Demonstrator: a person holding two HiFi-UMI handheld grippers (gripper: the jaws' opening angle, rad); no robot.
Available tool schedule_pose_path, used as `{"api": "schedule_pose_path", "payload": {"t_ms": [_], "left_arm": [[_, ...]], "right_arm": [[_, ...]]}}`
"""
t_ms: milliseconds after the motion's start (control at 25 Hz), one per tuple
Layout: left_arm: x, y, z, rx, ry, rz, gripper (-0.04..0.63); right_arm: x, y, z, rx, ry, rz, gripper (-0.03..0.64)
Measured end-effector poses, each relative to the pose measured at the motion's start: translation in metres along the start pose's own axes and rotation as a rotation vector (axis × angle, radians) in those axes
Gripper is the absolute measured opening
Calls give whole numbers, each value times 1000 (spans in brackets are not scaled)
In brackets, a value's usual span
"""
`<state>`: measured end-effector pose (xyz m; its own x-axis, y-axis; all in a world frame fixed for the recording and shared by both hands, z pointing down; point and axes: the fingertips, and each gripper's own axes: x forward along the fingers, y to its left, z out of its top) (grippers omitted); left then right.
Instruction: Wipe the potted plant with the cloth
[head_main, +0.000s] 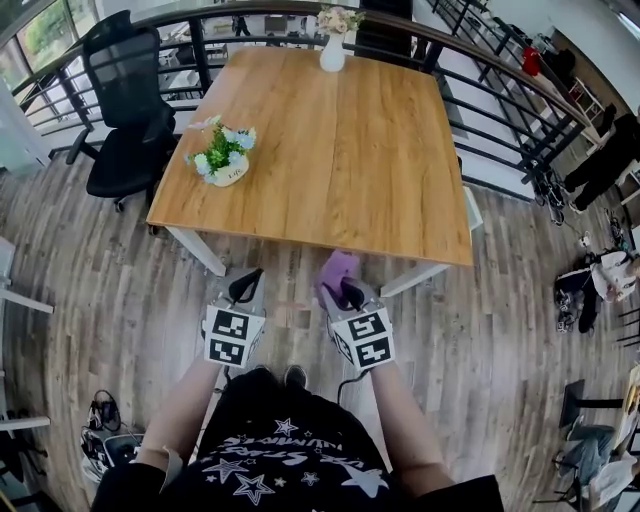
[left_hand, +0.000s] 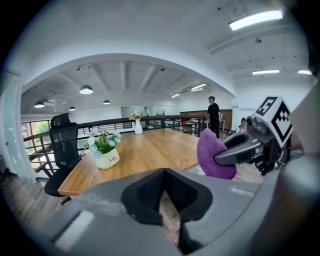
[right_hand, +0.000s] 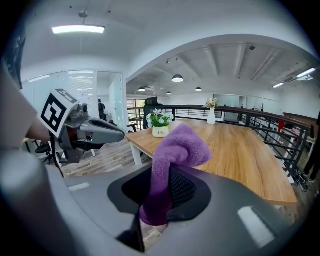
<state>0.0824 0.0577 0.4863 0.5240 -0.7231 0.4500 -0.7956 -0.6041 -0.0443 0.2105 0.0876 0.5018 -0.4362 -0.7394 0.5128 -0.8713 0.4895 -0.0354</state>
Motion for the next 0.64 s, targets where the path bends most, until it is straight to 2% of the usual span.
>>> {"api": "schedule_pose_path", "payload": {"t_ms": [200, 360, 640], "left_arm": [[-3, -9, 4, 9, -2, -43, 2], [-7, -16, 4, -16, -2, -69, 2], [-44, -4, -15, 10, -12, -96, 2]], "right_arm": [[-4, 1, -5, 26, 14, -20, 83], [-9, 2, -8, 39, 23, -49, 83], [-13, 50, -6, 23, 9, -64, 83]]}}
